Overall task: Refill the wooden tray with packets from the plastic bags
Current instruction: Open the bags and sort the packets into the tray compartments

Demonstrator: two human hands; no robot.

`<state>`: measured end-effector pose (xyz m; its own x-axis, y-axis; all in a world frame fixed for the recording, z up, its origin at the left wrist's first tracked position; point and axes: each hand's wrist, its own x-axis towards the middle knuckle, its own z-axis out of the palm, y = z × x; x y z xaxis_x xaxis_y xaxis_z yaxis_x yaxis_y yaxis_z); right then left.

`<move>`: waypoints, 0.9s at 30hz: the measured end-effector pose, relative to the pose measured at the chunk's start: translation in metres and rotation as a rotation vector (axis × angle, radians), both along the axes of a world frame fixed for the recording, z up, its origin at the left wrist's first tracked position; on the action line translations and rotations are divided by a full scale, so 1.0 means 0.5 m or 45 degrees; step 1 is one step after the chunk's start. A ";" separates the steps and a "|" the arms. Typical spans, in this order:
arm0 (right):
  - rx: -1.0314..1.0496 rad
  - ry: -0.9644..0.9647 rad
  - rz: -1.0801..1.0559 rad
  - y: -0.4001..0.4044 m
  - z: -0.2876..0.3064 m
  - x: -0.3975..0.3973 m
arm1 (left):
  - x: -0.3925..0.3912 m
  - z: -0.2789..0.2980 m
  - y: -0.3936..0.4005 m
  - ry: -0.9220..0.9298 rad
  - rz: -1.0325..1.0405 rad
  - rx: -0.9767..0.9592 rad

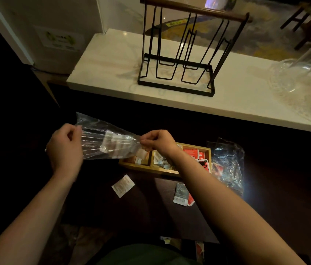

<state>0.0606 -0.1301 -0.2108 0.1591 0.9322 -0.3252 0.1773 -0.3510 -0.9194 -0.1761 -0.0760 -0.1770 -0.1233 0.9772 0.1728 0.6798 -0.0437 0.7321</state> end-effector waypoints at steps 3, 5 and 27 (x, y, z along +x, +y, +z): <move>-0.017 0.058 -0.020 0.003 -0.005 0.002 | 0.006 0.015 0.004 0.020 -0.012 0.049; -0.020 0.113 -0.039 0.003 -0.006 0.004 | 0.014 0.025 0.005 0.015 -0.020 0.066; 0.014 0.611 -0.220 -0.056 0.016 0.053 | 0.072 0.106 -0.010 -0.079 -0.255 0.255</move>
